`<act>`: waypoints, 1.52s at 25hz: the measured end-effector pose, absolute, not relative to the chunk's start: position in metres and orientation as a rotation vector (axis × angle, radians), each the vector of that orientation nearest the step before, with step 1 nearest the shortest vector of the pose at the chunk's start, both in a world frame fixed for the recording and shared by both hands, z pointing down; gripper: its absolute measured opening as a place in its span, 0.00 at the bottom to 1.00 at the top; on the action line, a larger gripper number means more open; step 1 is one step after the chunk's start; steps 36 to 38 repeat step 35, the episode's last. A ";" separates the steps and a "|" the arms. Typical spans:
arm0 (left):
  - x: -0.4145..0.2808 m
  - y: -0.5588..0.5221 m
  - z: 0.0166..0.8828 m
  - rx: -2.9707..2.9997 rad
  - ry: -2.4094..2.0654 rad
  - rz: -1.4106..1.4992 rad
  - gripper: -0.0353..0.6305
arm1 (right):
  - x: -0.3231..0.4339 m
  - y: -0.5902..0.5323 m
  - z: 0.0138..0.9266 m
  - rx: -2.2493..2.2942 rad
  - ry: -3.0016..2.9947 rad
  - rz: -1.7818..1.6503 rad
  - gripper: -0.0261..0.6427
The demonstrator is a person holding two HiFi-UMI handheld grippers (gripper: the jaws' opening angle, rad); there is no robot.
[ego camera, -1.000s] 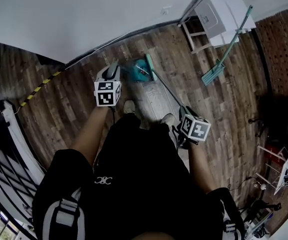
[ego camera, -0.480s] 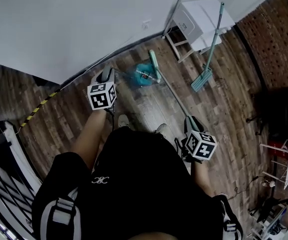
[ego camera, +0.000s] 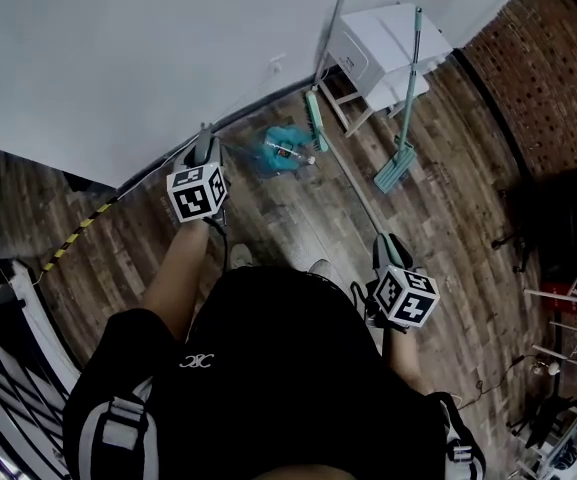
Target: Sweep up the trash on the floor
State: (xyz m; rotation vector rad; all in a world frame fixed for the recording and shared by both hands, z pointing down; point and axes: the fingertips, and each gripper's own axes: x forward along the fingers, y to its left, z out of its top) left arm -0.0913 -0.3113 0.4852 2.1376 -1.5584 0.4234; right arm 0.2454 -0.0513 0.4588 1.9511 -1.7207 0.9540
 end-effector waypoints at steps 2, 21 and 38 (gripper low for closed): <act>-0.090 -0.312 0.484 2.128 -1.568 0.422 0.18 | 0.250 -0.052 0.458 1.955 -1.724 0.956 0.19; -0.091 -0.304 0.476 2.108 -1.590 0.447 0.18 | 0.255 -0.056 0.472 1.938 -1.727 0.981 0.19; -0.094 -0.300 0.480 2.110 -1.588 0.485 0.18 | 0.256 -0.054 0.482 1.929 -1.711 1.053 0.19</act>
